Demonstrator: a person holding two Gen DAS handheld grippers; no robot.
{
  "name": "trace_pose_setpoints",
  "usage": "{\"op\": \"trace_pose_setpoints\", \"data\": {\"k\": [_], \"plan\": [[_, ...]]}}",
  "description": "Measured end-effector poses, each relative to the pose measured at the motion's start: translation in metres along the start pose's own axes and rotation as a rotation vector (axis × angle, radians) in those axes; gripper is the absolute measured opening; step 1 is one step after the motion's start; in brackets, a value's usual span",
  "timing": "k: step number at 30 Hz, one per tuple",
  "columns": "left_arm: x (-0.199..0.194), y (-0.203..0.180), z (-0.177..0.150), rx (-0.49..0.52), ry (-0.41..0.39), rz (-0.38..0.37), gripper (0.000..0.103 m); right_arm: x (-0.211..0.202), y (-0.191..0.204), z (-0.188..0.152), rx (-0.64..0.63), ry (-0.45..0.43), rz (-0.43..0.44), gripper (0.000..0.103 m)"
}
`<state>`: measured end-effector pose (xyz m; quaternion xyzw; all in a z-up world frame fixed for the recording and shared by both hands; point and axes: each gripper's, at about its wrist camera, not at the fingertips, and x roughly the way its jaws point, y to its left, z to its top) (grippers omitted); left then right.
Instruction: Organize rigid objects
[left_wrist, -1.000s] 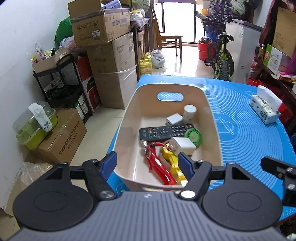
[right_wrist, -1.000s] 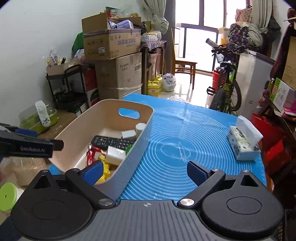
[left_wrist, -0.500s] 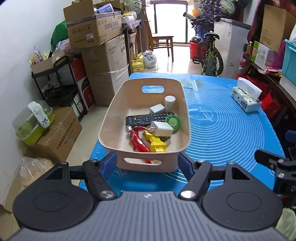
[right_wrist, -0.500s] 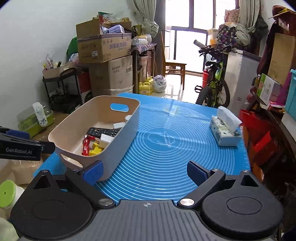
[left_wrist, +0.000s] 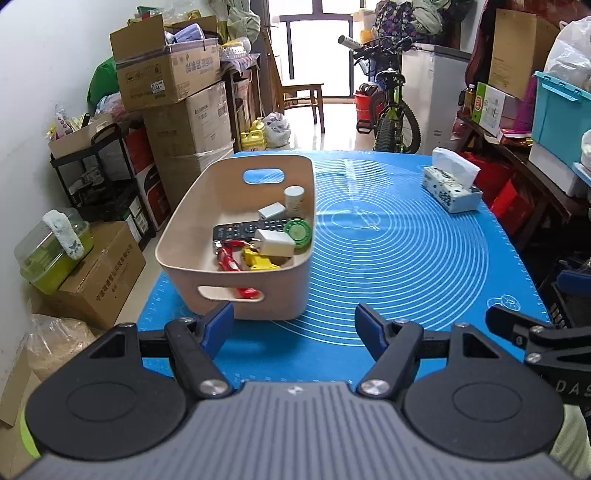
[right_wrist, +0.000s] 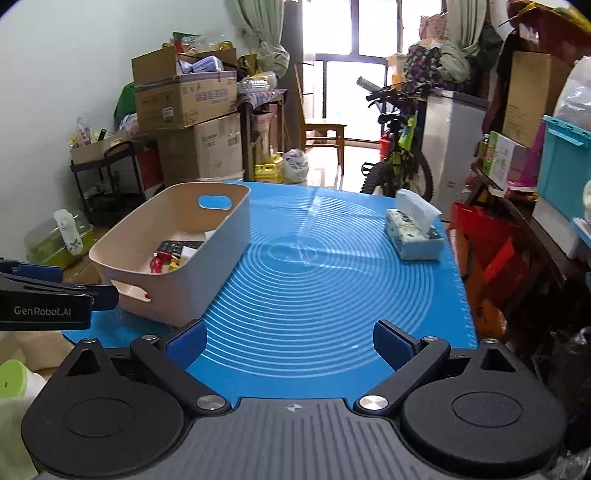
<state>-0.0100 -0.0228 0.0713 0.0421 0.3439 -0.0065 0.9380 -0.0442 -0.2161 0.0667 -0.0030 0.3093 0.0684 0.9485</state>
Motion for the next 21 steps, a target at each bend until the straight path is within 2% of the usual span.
{"op": "trace_pose_setpoints", "data": {"k": [13, 21], "plan": [[0.0, -0.016, -0.034, 0.024, -0.03, 0.023, 0.073, -0.013, -0.012, -0.047, 0.034, -0.013, -0.026, 0.097], [-0.002, -0.017, -0.042, 0.024, -0.071, 0.033, 0.073, -0.014, -0.012, -0.053, 0.045, -0.05, -0.049, 0.097]]}}
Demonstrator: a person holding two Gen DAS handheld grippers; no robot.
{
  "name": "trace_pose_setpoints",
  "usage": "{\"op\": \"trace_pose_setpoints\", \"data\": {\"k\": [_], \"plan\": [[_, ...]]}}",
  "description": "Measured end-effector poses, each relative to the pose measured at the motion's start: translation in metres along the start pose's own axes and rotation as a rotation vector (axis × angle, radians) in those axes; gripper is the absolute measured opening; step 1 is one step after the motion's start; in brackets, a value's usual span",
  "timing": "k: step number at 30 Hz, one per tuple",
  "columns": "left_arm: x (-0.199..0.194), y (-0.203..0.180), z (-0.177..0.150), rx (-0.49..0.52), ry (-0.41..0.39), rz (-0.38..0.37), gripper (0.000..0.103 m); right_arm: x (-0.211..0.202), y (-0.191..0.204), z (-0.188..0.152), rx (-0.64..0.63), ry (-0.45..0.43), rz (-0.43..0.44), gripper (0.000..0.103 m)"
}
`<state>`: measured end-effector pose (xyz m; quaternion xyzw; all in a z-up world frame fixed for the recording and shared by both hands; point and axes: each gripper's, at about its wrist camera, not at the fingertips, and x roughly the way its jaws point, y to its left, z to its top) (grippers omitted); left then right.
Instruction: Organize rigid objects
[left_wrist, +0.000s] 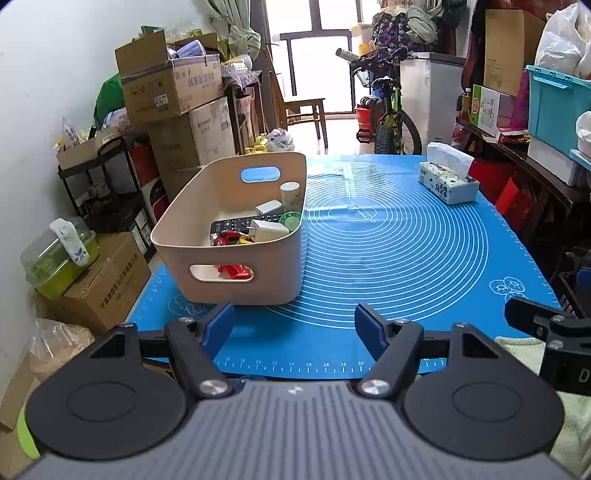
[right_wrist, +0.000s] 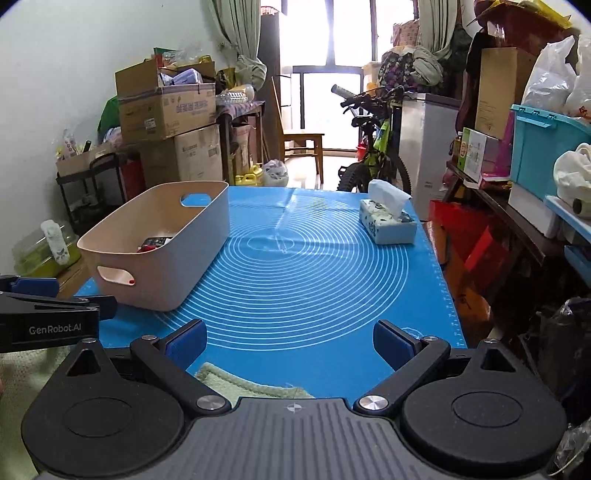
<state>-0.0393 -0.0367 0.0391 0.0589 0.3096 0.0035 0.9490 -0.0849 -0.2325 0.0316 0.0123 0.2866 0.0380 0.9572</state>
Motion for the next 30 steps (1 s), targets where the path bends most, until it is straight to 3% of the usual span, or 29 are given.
{"op": "trace_pose_setpoints", "data": {"k": [30], "plan": [[0.0063, -0.0056, -0.0103, 0.037, -0.006, 0.024, 0.073, 0.001, 0.0034, -0.0085, -0.016, -0.009, -0.004, 0.097]]}}
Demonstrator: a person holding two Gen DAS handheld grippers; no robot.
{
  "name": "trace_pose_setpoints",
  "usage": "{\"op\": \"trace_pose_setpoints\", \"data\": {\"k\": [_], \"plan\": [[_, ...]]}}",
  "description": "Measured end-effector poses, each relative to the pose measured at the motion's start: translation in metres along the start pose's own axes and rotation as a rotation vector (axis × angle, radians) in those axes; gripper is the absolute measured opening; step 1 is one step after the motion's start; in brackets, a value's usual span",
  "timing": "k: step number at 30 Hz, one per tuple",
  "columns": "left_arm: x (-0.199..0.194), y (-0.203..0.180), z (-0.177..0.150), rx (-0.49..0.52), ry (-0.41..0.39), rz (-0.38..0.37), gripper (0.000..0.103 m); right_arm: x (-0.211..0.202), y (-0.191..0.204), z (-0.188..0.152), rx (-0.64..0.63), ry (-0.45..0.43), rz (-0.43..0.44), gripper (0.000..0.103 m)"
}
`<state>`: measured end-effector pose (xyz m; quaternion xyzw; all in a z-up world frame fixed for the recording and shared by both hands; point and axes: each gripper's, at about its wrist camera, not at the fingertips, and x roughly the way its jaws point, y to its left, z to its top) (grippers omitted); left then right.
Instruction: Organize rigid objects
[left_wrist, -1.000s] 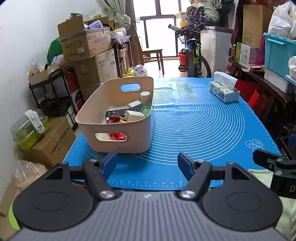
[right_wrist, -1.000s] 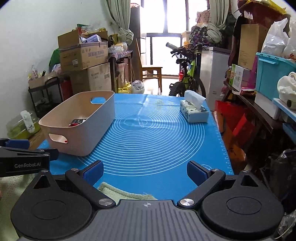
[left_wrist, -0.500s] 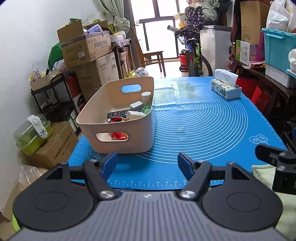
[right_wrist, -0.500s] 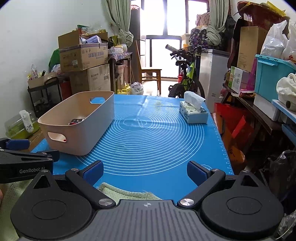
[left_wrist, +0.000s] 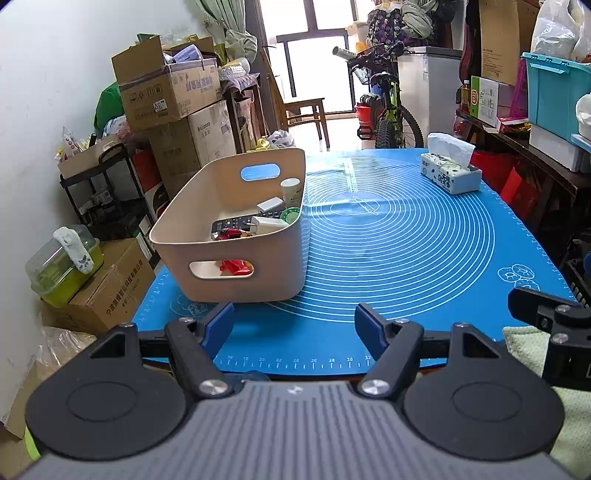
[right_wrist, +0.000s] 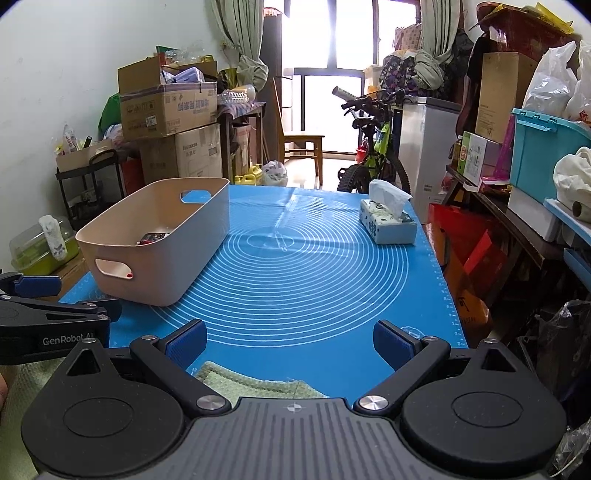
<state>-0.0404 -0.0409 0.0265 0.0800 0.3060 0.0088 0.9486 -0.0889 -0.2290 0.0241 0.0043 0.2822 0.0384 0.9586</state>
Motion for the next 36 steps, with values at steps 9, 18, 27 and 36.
{"op": "trace_pose_setpoints", "data": {"k": [9, 18, 27, 36], "plan": [[-0.0001, 0.0, 0.0, -0.002, -0.001, -0.001, 0.073, 0.0022, -0.0014, 0.0002, 0.001, 0.004, 0.0, 0.097], [-0.0001, 0.0003, 0.0001, -0.002, -0.001, 0.0, 0.073, 0.0022, -0.0014, 0.0003, 0.003, 0.004, 0.0, 0.097], [-0.0007, -0.0011, 0.0008, -0.002, -0.005, -0.001, 0.073, 0.0019, -0.0016, 0.0006, 0.001, 0.004, 0.0, 0.097], [-0.001, -0.0008, 0.0009, -0.004, -0.004, 0.001, 0.073, 0.0018, -0.0015, 0.001, 0.001, 0.004, 0.0, 0.097]]}}
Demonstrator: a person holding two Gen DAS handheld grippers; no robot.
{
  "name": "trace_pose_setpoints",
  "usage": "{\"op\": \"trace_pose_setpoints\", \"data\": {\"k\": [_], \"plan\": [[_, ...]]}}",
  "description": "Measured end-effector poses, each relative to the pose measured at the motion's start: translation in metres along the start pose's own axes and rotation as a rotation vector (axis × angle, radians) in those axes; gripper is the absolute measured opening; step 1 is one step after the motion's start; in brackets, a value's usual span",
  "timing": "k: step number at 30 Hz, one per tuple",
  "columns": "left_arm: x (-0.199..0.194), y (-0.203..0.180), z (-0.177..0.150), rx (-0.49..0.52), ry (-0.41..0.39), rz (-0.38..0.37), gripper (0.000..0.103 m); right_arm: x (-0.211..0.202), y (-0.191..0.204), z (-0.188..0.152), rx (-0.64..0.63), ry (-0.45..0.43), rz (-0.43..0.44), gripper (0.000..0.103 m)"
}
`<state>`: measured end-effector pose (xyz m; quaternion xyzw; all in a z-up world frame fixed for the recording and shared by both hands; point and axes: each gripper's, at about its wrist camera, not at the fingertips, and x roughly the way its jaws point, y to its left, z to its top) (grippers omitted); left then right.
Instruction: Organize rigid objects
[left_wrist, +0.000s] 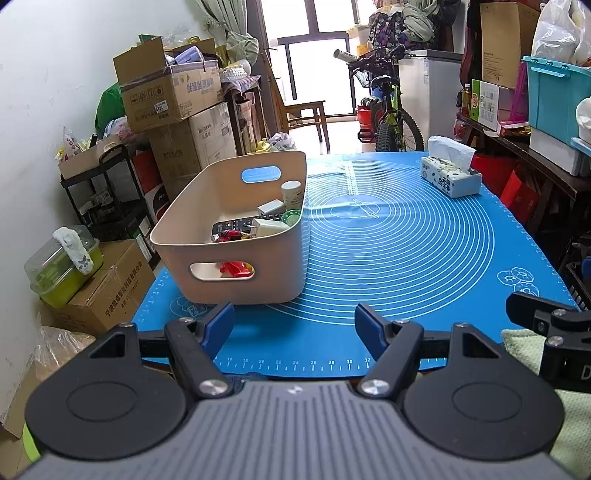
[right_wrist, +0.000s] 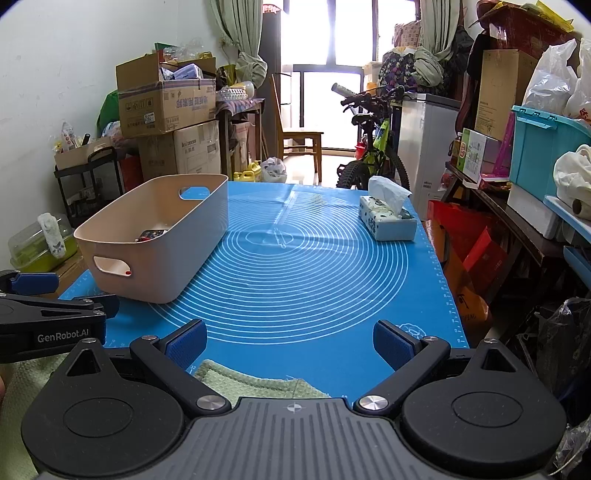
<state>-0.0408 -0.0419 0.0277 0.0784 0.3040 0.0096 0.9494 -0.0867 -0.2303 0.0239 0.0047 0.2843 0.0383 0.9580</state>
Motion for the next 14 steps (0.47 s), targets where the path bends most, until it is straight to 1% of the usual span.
{"op": "trace_pose_setpoints", "data": {"k": [12, 14], "plan": [[-0.0001, 0.001, 0.0003, -0.013, -0.001, -0.002, 0.073, -0.0002, 0.0009, 0.0006, 0.0, 0.002, -0.001, 0.097], [0.0019, 0.0003, 0.0006, -0.013, 0.011, -0.009, 0.074, 0.0007, 0.0007, -0.0002, 0.0, 0.004, -0.001, 0.097]]}}
